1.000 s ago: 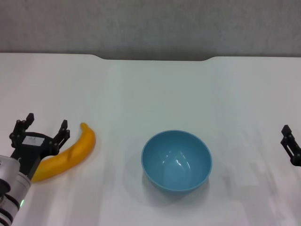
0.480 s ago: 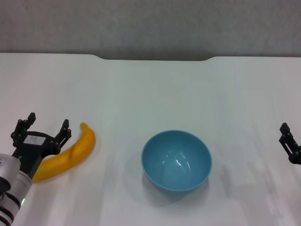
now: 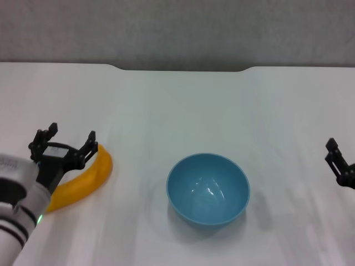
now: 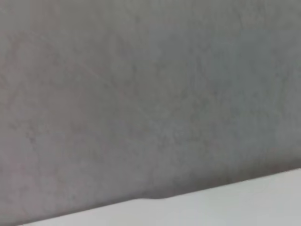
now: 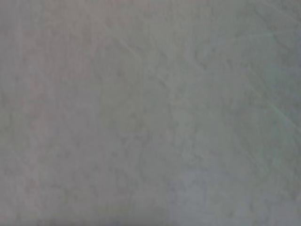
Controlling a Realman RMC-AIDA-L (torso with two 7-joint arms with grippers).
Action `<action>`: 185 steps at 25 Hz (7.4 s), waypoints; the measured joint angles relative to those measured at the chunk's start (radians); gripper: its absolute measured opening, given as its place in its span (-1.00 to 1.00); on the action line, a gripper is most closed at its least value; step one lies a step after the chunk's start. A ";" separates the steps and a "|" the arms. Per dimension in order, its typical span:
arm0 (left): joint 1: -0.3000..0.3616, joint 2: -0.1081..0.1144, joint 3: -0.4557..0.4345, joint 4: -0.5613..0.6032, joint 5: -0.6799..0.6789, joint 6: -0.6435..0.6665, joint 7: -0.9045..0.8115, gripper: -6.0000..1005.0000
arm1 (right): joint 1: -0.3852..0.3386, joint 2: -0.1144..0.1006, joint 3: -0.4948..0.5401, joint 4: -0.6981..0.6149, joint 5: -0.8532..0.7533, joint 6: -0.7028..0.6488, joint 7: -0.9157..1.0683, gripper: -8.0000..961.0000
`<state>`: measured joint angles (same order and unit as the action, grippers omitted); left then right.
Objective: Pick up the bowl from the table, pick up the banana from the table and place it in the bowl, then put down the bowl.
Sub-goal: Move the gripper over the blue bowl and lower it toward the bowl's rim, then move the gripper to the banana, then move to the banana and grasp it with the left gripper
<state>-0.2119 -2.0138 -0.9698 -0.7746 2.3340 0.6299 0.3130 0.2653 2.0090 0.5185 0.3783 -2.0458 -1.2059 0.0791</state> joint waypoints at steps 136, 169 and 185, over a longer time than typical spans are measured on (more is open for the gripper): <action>-0.091 -0.007 -0.186 -0.231 -0.010 -0.478 0.074 0.77 | 0.761 0.008 -0.719 -0.397 -0.843 0.483 1.829 -0.91; -0.283 -0.011 -0.636 -0.217 0.224 -1.440 0.288 0.76 | 0.683 0.008 -0.656 -0.670 -0.756 0.220 1.784 -0.88; -0.333 -0.006 -0.650 -0.099 0.278 -1.450 0.329 0.76 | 0.685 0.008 -0.652 -0.679 -0.755 0.201 1.781 -0.87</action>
<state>-0.5446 -2.0197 -1.6199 -0.8740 2.6117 -0.8198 0.6420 0.9502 2.0168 -0.1337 -0.3007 -2.8009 -1.0045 1.8600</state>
